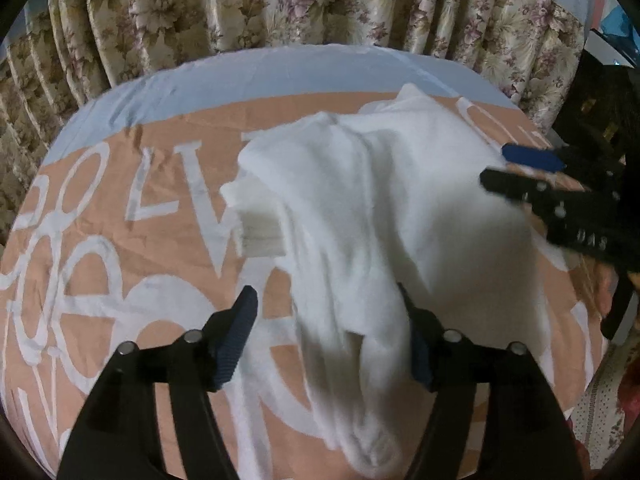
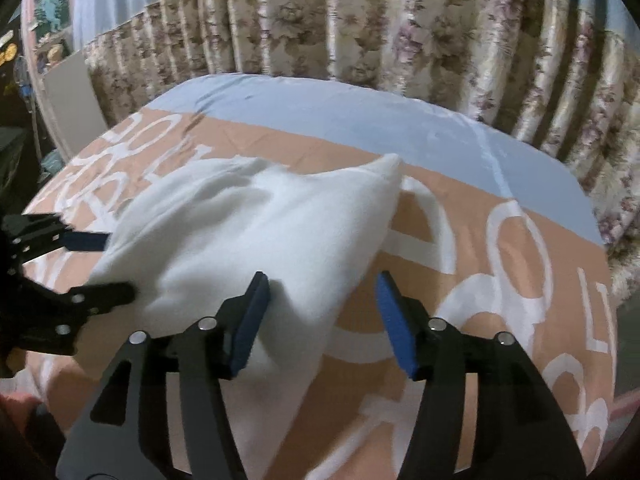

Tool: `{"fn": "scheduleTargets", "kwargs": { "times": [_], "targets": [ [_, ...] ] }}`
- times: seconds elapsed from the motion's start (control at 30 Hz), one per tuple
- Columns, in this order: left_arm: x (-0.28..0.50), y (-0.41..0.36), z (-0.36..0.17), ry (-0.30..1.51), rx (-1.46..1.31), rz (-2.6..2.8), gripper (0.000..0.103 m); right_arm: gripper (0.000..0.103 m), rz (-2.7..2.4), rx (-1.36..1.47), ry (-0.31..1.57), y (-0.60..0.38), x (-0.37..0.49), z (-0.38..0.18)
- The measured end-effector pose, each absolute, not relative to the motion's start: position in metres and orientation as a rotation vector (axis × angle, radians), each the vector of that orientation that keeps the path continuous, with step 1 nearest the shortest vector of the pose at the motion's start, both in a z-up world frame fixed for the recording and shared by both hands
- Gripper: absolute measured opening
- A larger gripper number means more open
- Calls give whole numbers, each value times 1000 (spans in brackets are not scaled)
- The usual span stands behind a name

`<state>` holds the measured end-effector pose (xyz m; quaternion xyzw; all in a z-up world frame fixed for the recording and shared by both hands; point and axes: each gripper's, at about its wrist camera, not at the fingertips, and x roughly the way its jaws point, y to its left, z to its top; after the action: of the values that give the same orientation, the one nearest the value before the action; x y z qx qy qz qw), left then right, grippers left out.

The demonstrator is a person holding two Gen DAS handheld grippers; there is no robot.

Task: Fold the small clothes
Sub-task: 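Release the sweater bundle and lift both tools away from it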

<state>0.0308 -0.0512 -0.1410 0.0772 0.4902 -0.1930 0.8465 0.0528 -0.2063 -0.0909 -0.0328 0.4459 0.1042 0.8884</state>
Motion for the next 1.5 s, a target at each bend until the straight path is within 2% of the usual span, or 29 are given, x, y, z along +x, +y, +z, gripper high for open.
{"fn": "scheduleTargets", "kwargs": {
  "times": [0.2, 0.4, 0.47, 0.53, 0.6, 0.8, 0.87, 1.0, 1.3, 1.4, 1.5],
  "targets": [
    [22, -38, -146, 1039, 154, -413, 73, 66, 194, -62, 947, -210, 59, -102],
    [17, -41, -130, 1017, 167, -415, 73, 65, 207, 0, 924, -210, 50, -90],
    [14, -44, -118, 987, 190, -415, 74, 72, 210, 3, 900, -207, 40, -77],
    [10, -46, -108, 957, 214, -404, 78, 84, 215, -2, 883, -199, 26, -68],
    [7, -48, -102, 927, 233, -386, 82, 86, 221, -28, 889, -187, 14, -67],
    [12, -45, -117, 913, 322, -295, 84, 88, 184, -126, 928, -162, -9, -87],
    [16, -41, -128, 910, 342, -272, 91, 88, 148, -168, 941, -161, -13, -96],
    [20, -34, -143, 914, 324, -283, 93, 88, 81, -244, 967, -167, -18, -116],
    [17, -24, -138, 945, 218, -296, 94, 92, 85, -66, 977, -194, -24, -116],
    [14, -24, -133, 966, 199, -287, 97, 100, 85, -12, 971, -196, -25, -105],
    [10, -22, -132, 980, 187, -245, 101, 100, 65, 38, 999, -196, -23, -100]
  ]
}}
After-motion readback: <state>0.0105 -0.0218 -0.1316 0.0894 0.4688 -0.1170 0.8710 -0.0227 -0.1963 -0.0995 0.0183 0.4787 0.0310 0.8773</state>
